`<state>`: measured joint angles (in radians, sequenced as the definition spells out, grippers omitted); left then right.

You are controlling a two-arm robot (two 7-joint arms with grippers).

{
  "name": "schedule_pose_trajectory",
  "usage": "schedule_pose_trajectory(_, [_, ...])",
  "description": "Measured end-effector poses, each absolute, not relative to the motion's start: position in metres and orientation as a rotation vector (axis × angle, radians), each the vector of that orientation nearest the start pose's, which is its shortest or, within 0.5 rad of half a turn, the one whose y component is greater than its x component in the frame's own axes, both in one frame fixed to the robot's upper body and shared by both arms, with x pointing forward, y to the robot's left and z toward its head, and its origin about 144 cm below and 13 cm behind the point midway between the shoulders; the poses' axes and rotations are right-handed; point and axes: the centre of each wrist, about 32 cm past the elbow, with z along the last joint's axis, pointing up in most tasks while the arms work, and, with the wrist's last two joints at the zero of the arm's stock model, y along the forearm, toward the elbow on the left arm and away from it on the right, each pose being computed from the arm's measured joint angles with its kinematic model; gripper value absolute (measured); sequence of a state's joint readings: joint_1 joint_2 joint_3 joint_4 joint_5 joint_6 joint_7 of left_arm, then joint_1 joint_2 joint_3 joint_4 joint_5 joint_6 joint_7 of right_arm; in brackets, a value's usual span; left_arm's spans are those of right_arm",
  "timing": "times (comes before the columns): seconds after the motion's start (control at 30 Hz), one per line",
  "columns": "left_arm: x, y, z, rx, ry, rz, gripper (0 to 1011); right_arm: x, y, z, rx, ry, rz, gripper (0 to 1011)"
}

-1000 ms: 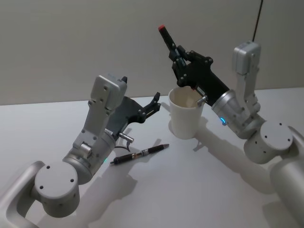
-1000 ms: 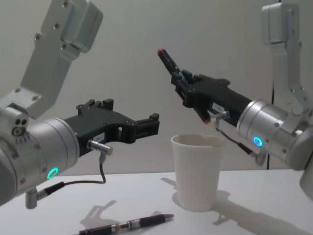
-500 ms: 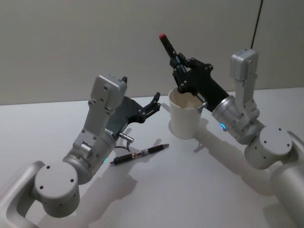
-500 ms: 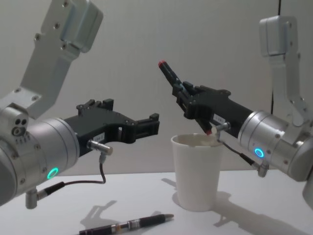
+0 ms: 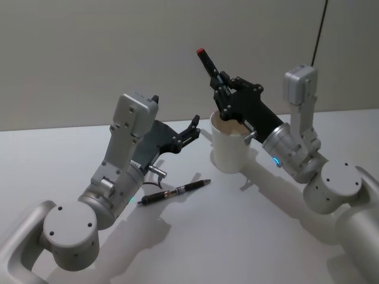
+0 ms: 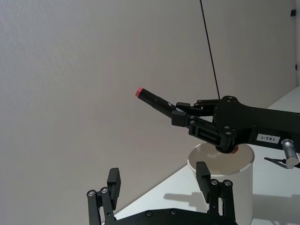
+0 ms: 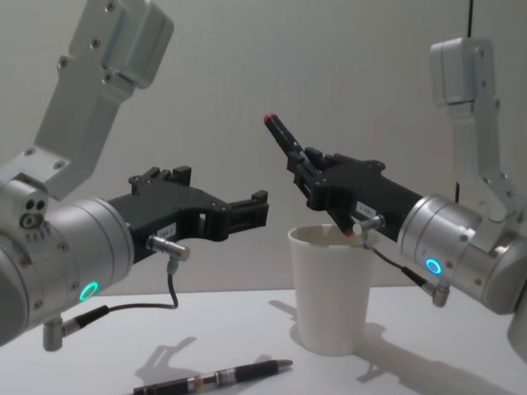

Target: Place the pen into the pen holder.

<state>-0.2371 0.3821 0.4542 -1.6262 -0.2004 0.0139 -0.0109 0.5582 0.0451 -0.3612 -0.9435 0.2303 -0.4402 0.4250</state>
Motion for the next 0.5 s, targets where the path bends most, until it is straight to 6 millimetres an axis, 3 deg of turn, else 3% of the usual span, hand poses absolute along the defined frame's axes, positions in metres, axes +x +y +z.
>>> schedule_pose_trajectory(0.13, [0.492,0.1984,1.2044,0.061,-0.268,1.124,1001,0.5969,-0.156,1.1609,0.224,-0.258,-0.874,254])
schedule_pose_trajectory(0.5, [0.492,0.1984,1.2044,0.061,-0.268,1.124,1001,0.5966,-0.1554,1.16,0.221,-0.257,-0.874,632])
